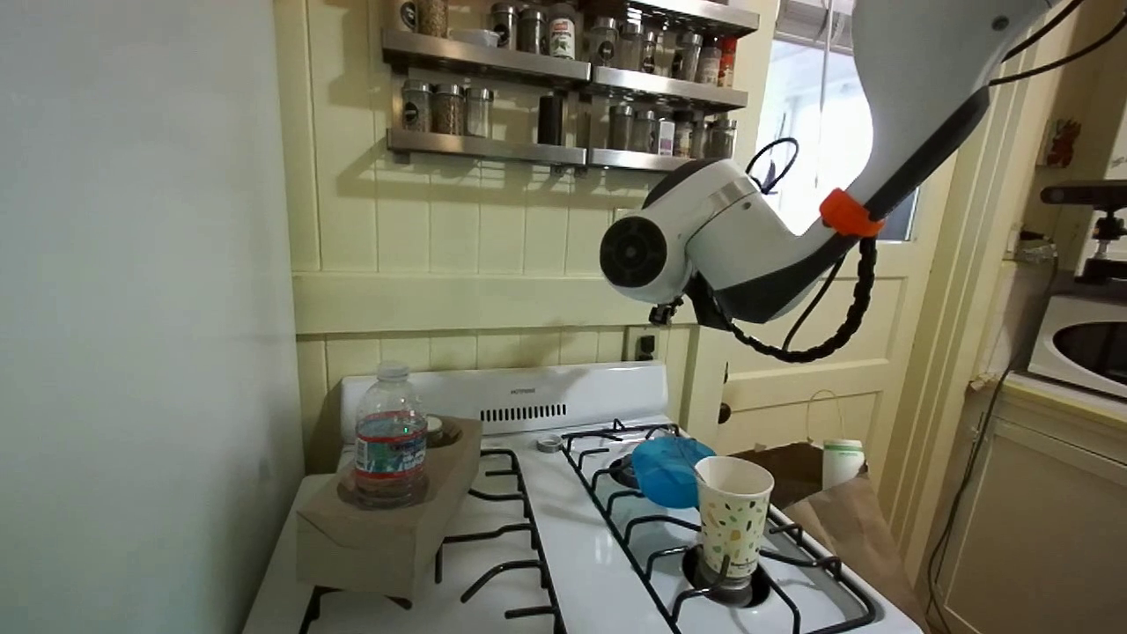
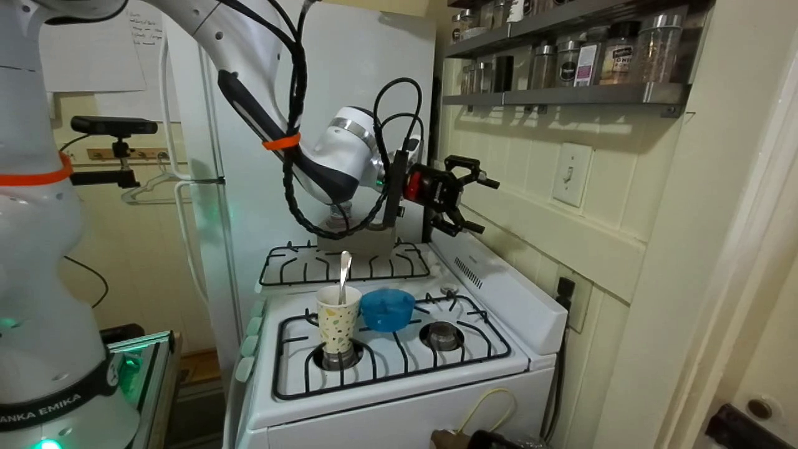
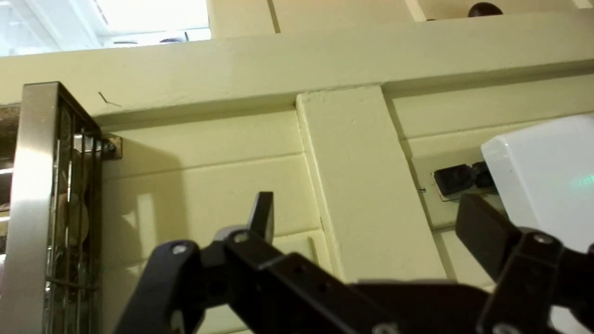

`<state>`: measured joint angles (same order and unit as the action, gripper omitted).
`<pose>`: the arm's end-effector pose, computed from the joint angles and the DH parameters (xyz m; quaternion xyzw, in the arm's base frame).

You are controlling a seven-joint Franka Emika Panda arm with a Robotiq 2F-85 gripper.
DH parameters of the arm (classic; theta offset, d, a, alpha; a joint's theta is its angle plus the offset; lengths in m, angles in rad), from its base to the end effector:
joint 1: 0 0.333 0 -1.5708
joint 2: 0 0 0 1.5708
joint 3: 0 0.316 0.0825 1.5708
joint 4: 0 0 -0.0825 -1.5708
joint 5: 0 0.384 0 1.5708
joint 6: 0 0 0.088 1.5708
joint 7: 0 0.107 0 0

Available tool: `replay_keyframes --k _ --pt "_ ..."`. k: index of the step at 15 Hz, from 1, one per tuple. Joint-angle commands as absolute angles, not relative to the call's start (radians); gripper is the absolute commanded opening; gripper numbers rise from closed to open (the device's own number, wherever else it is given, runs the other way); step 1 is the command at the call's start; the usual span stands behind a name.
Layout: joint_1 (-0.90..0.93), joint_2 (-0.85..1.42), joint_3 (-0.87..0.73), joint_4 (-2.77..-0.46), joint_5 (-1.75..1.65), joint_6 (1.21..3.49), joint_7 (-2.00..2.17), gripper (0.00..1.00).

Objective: Turn on the switch

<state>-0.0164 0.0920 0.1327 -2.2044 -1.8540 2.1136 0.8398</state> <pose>0.5609 0.0201 0.3699 0.7305 0.2302 0.2488 0.5928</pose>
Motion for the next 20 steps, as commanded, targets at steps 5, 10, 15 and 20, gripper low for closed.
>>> replay_keyframes --k 5,10,15,20 --pt "0.056 0.185 0.117 -2.141 -2.114 1.908 0.780 1.00" --pt "0.054 0.164 0.116 -2.152 -2.075 1.929 0.783 1.00" --pt "0.111 0.263 0.136 -2.084 -2.120 1.601 0.858 1.00" --pt "0.135 0.390 0.161 -1.984 -2.057 1.453 0.932 1.00"
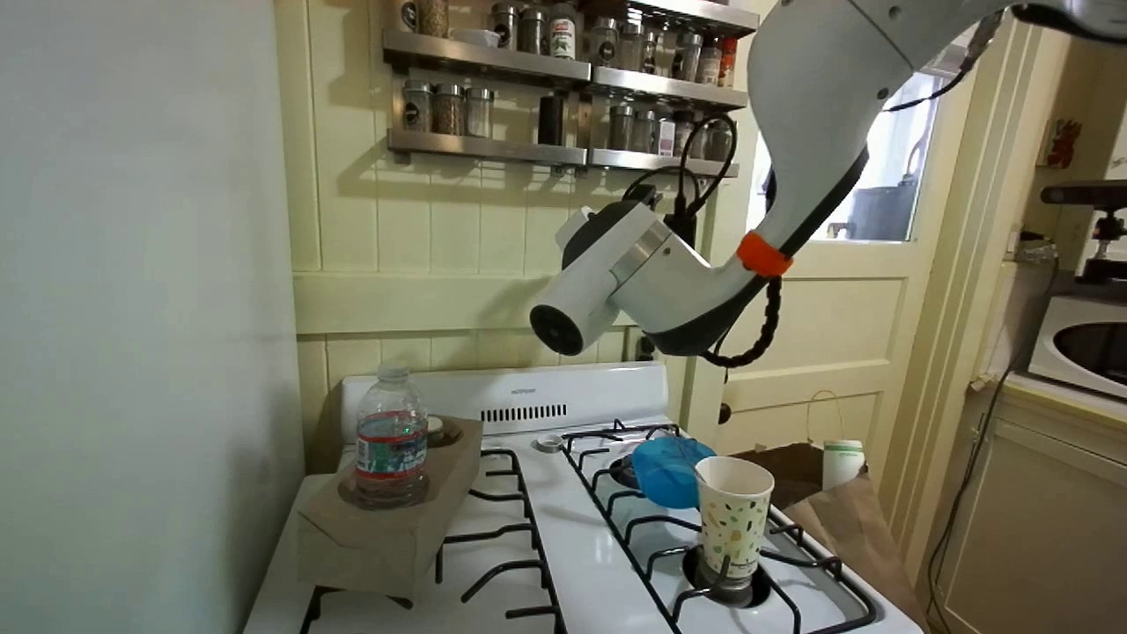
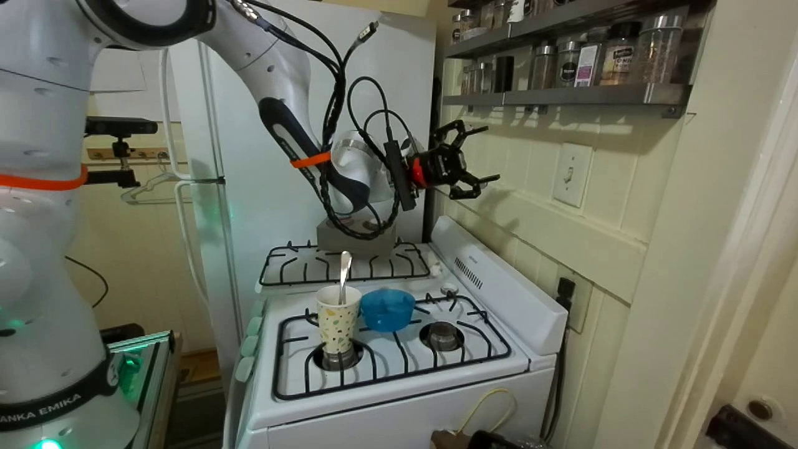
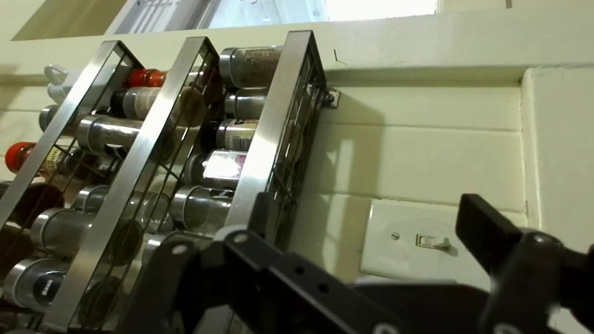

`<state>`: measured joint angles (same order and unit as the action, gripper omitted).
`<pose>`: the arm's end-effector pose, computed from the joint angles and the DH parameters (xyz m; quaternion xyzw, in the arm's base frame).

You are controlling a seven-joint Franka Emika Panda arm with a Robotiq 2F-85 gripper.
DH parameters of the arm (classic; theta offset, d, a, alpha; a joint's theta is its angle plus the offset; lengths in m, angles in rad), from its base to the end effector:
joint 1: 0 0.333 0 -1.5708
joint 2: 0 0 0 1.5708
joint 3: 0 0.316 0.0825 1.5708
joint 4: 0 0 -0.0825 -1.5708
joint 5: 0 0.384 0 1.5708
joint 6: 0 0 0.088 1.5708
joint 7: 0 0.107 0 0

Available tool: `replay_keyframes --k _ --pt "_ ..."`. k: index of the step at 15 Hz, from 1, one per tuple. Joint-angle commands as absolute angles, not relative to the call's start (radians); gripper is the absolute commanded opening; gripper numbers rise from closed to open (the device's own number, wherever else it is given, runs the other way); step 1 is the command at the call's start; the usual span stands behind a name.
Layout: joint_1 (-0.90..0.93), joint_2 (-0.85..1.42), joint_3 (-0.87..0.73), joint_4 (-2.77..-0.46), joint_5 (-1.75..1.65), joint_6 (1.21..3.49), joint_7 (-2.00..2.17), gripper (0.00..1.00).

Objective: Turn on the switch

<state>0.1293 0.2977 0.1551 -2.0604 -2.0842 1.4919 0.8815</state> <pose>0.6012 0.0663 0.3778 0.5449 0.1475 0.2672 0.7809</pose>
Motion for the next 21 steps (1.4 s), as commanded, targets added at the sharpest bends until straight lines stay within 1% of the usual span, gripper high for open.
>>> replay_keyframes --k 1,3,8,12,13,15,21 --pt "0.131 0.409 0.163 -1.966 -2.050 1.470 0.949 1.00" --pt "0.116 0.432 0.159 -1.940 -2.039 1.495 0.980 1.00" --pt "0.070 0.417 0.135 -1.911 -2.101 1.643 1.006 1.00" --pt "0.026 0.420 0.112 -1.848 -2.244 1.933 1.001 1.00" --pt "0.050 0.419 0.113 -1.872 -2.179 1.829 0.994 1.00" --pt "0.035 0.419 0.107 -1.849 -2.209 1.902 0.993 1.00" --pt "0.022 0.437 0.084 -1.827 -2.222 1.890 0.961 1.00"
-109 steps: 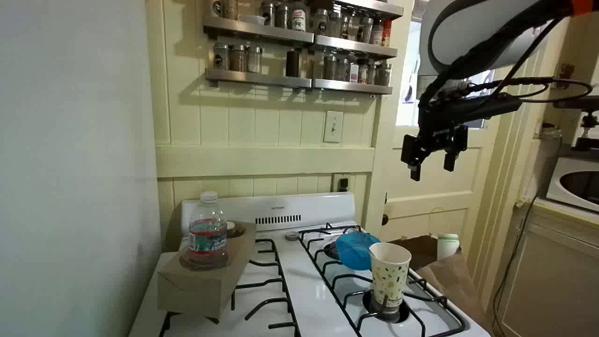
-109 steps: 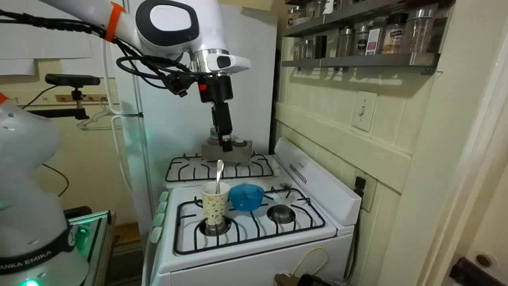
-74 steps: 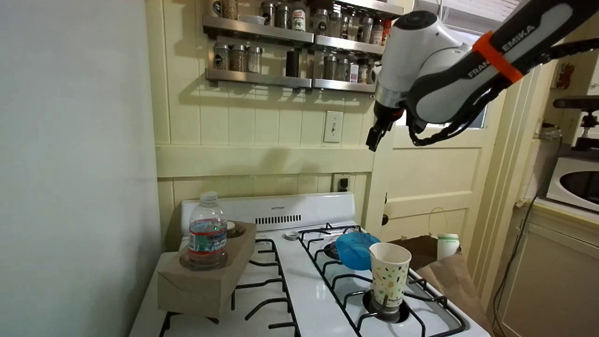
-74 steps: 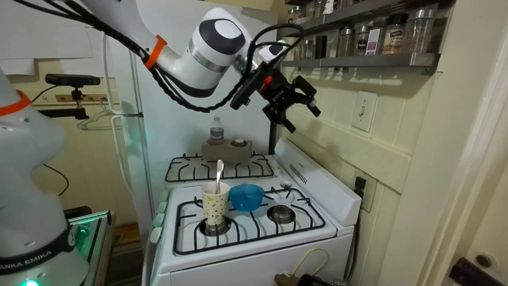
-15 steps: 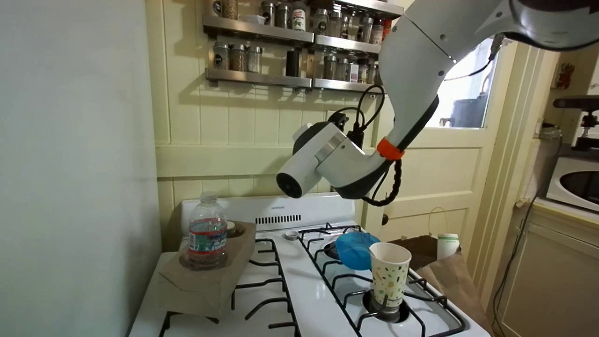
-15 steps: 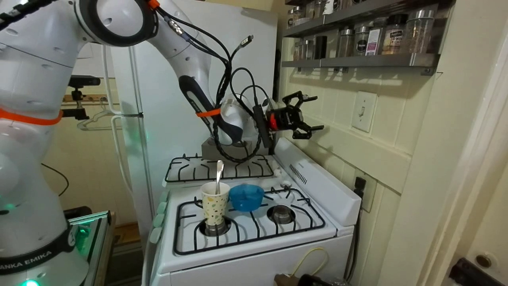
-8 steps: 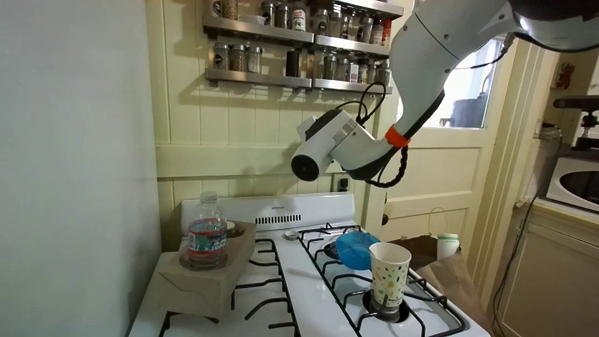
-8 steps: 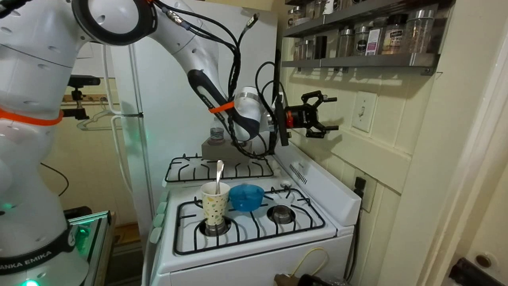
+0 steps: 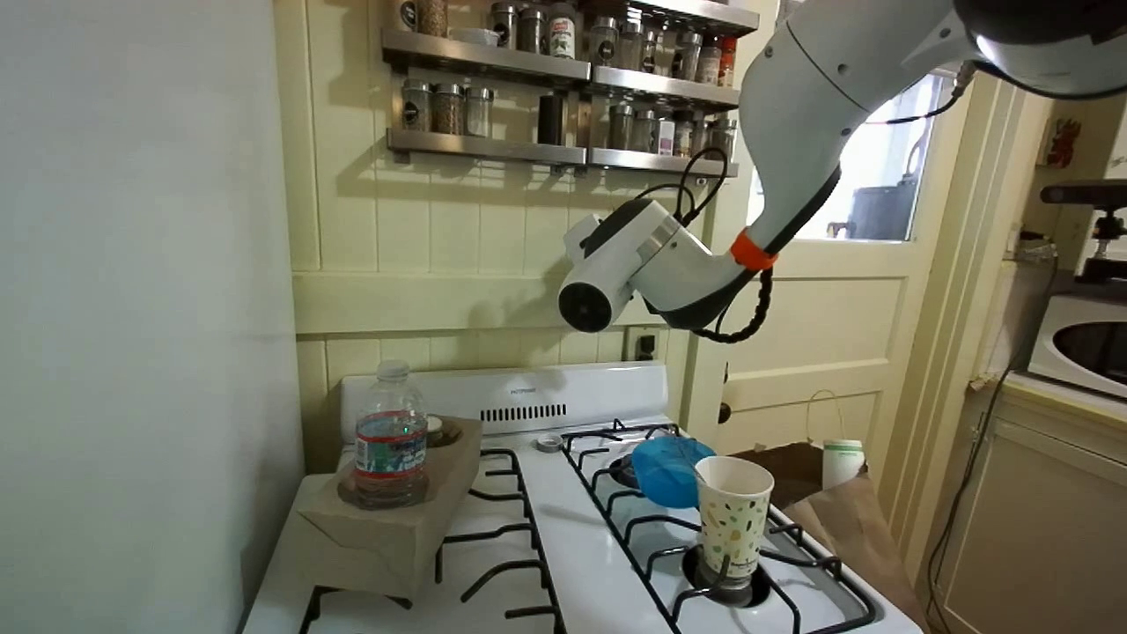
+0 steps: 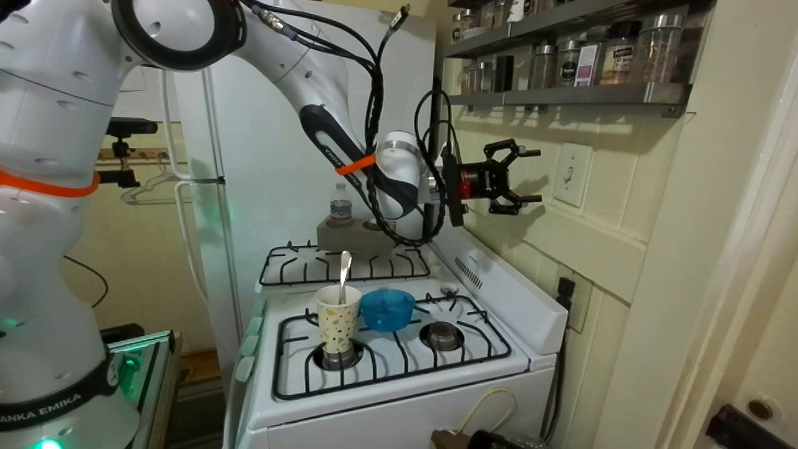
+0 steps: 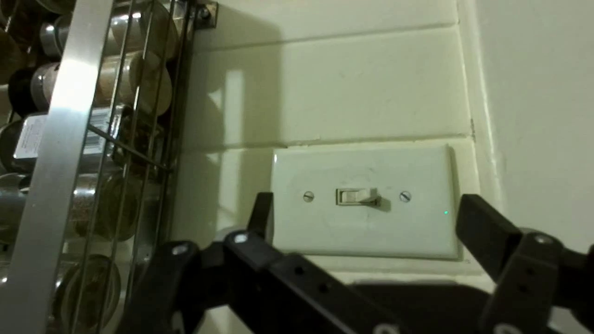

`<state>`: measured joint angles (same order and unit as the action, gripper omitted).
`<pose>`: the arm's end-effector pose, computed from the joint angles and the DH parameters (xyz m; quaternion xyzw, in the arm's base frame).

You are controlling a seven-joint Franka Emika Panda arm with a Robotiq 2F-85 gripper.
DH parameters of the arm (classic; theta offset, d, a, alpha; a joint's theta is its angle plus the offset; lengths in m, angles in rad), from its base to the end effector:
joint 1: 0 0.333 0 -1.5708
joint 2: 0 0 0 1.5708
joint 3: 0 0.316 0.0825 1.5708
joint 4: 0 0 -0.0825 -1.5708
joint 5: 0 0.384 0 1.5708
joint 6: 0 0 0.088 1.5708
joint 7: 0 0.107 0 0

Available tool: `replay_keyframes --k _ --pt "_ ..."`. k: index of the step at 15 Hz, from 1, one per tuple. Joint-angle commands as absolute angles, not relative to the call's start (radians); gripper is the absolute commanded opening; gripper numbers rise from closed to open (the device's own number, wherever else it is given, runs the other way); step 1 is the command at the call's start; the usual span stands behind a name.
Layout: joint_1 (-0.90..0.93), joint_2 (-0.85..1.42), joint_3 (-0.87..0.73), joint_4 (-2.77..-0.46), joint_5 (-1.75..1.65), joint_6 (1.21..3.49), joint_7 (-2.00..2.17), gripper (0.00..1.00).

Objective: Turn on the switch

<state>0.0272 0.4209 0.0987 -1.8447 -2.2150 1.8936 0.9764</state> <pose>0.6730 0.0189 0.3628 0.5954 0.2075 0.3390 0.6982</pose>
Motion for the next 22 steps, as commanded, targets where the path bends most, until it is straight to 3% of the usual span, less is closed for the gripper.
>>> replay_keyframes --k 1,22 --pt "0.021 0.444 0.079 -1.817 -2.236 1.897 0.960 1.00" --pt "0.012 0.521 0.060 -1.658 -2.239 1.904 0.957 1.00"
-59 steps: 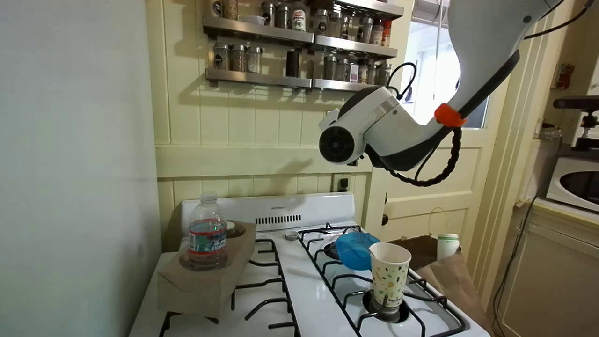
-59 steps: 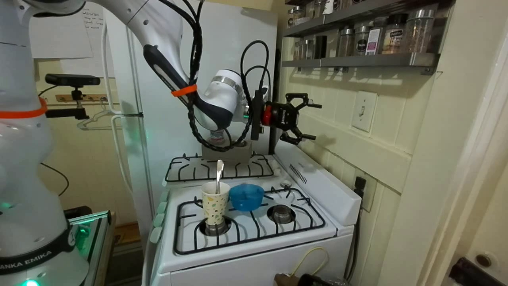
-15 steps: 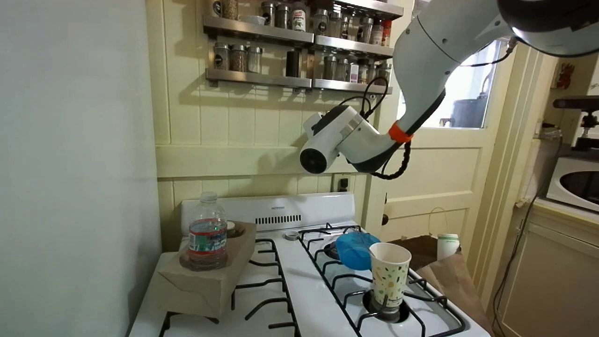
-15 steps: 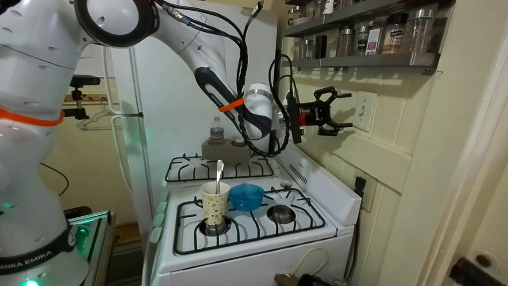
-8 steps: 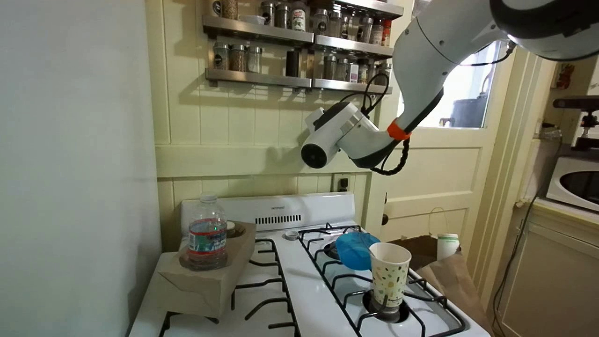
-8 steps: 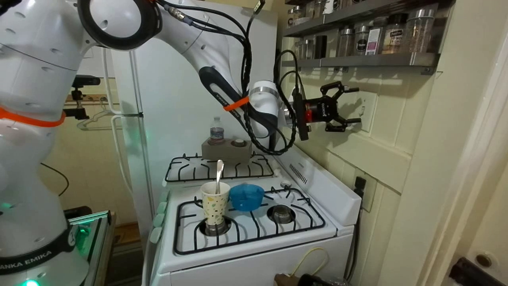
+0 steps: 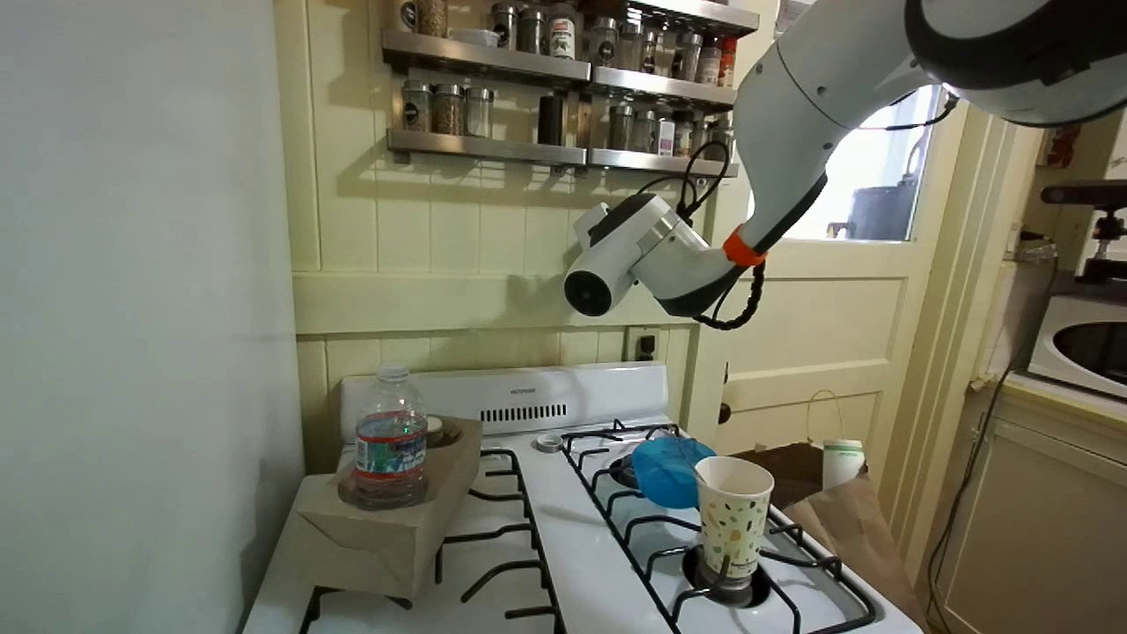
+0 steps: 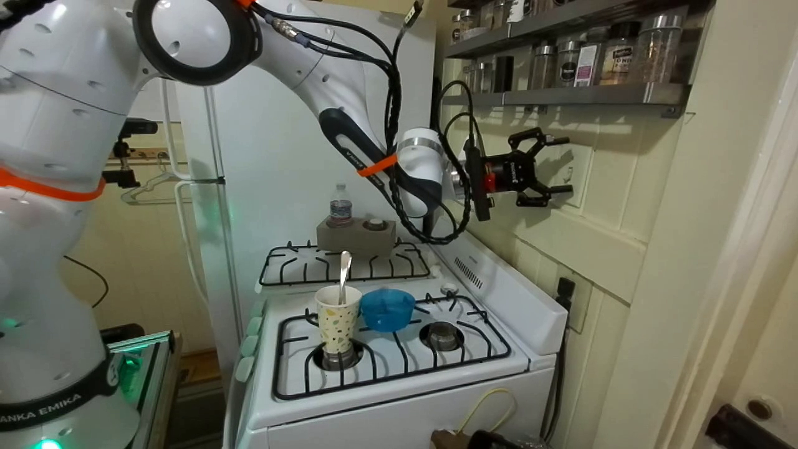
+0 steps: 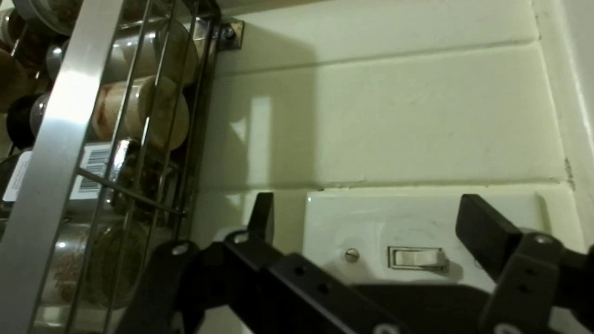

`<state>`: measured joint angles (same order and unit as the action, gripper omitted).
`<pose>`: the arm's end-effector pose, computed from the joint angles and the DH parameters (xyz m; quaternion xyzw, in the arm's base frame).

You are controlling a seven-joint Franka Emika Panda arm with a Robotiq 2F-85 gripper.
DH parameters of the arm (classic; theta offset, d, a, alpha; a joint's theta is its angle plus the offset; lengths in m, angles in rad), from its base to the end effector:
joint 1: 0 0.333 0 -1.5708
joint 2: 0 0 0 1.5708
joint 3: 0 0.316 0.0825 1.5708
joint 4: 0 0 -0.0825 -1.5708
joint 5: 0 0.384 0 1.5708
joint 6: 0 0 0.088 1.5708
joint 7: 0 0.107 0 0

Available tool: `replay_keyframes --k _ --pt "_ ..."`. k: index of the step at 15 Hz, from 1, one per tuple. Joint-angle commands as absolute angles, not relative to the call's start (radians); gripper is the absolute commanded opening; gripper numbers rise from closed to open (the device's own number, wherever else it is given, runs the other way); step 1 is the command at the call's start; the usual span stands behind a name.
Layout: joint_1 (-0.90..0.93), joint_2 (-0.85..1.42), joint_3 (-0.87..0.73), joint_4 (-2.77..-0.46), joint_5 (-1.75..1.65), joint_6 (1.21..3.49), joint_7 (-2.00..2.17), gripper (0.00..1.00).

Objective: Turn on the switch

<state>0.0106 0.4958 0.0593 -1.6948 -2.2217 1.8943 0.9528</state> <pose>0.7072 -0.0155 0.3827 0.5819 0.1742 0.3331 0.7212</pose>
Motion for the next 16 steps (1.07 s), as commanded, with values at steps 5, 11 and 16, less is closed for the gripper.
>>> replay_keyframes --k 5,11,16 --pt "0.020 0.517 0.065 -1.658 -2.240 1.904 0.963 1.00" --pt "0.030 0.496 0.072 -1.679 -2.244 1.888 0.981 1.00" --pt "0.048 0.486 0.063 -1.690 -2.251 1.791 1.009 1.00"
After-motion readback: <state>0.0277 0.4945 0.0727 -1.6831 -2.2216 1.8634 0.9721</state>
